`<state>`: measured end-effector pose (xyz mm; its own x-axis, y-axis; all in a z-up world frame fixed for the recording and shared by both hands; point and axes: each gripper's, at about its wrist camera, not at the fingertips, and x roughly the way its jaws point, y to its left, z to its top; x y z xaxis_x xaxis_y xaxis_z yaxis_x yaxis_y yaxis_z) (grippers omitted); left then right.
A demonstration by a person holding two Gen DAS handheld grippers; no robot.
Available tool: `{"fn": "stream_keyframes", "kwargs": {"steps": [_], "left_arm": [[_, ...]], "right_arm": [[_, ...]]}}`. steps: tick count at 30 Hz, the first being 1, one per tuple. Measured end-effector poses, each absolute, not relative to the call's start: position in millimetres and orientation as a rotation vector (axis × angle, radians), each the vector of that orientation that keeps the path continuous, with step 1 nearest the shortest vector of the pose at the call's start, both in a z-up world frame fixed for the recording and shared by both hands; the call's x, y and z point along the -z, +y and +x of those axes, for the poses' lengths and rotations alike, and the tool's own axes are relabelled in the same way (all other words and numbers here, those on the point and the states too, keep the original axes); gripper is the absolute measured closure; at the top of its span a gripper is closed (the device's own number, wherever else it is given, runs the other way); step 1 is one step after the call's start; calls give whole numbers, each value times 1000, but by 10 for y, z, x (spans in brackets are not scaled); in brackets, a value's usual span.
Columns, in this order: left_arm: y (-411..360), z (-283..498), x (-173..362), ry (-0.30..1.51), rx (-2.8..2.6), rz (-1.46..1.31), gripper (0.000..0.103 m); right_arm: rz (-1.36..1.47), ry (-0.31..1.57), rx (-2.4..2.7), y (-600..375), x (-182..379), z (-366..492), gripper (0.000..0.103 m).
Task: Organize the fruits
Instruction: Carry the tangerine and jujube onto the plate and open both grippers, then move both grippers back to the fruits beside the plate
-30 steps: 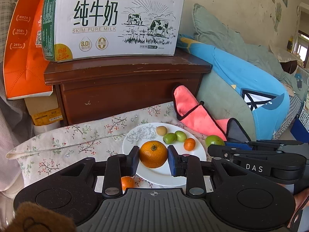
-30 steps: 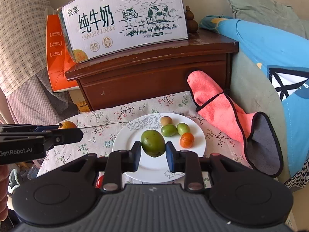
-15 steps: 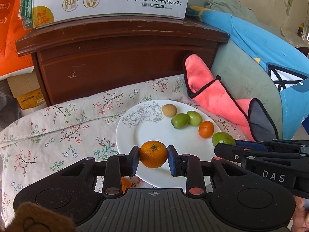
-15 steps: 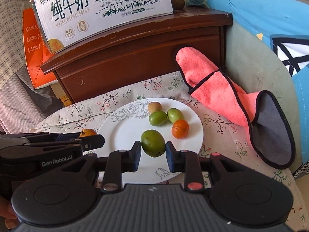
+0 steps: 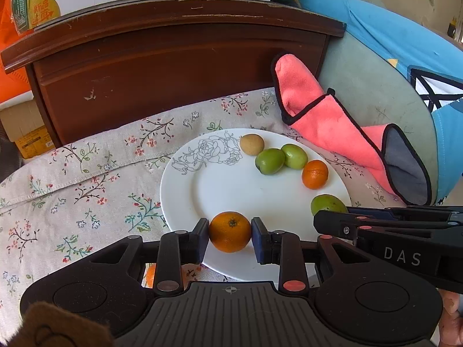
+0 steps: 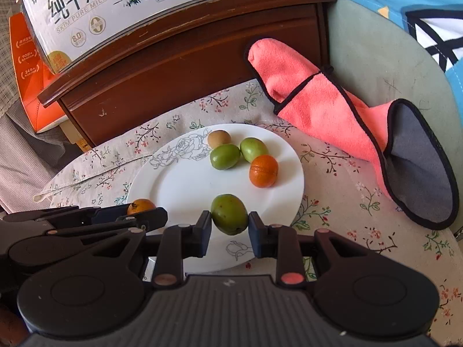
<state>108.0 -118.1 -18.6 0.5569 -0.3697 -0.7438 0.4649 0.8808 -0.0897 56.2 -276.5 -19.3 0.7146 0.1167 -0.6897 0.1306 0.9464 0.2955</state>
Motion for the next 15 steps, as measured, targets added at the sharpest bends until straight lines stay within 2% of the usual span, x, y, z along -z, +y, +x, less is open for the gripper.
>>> {"fn": "stream_keyframes", "kwargs": {"steps": [7,15], "left_arm": [[-1226,1026,150,828,491,136,71],[-1161,987,40,809,432,143,47]], "right_arm": [[393,773,8,-2813,187,559,73],[393,758,12,-2811,124,543,73]]}}
